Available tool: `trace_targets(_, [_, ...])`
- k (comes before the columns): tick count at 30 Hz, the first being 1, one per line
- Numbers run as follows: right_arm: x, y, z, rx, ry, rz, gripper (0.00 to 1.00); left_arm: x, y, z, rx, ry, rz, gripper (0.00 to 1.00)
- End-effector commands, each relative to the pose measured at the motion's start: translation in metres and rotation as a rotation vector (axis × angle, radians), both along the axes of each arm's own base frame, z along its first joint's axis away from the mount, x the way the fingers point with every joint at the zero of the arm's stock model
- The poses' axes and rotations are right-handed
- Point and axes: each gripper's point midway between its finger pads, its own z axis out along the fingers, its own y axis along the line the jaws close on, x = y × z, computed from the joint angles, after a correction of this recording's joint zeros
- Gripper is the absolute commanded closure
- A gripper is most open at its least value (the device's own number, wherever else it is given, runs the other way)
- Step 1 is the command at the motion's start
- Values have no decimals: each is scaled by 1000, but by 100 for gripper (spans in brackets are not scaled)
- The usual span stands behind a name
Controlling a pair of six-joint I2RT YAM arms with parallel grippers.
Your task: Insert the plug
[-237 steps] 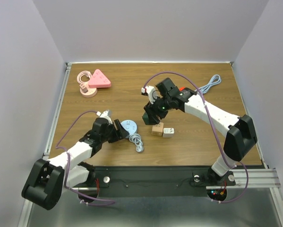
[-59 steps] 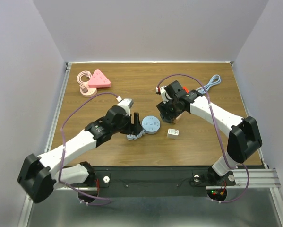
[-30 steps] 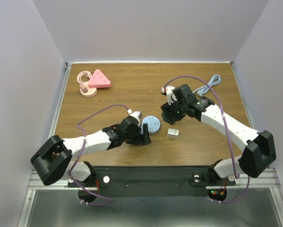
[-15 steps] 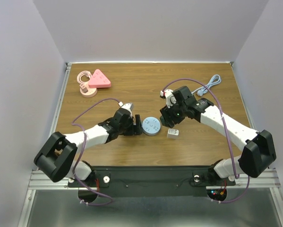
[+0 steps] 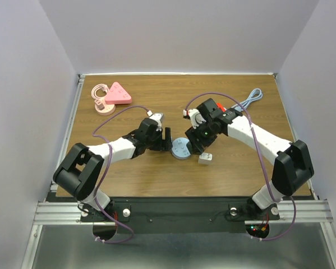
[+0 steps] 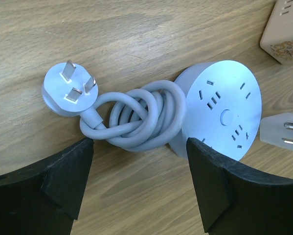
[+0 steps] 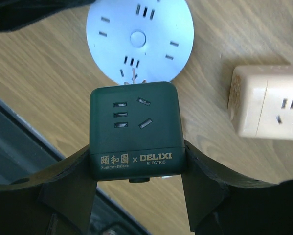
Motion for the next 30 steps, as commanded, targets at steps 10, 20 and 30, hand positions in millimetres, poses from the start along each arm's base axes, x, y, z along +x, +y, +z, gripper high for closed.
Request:
trace_targets(10, [-6, 11, 20, -119, 129, -10, 88, 11, -22, 22, -60, -88, -131, 12])
trace_targets(20, [-13, 18, 14, -162, 216, -101, 88, 9, -31, 25, -111, -87, -156, 12])
trace_targets(30, [-14, 23, -2, -197, 258, -140, 89, 5, -32, 25, -128, -85, -161, 12])
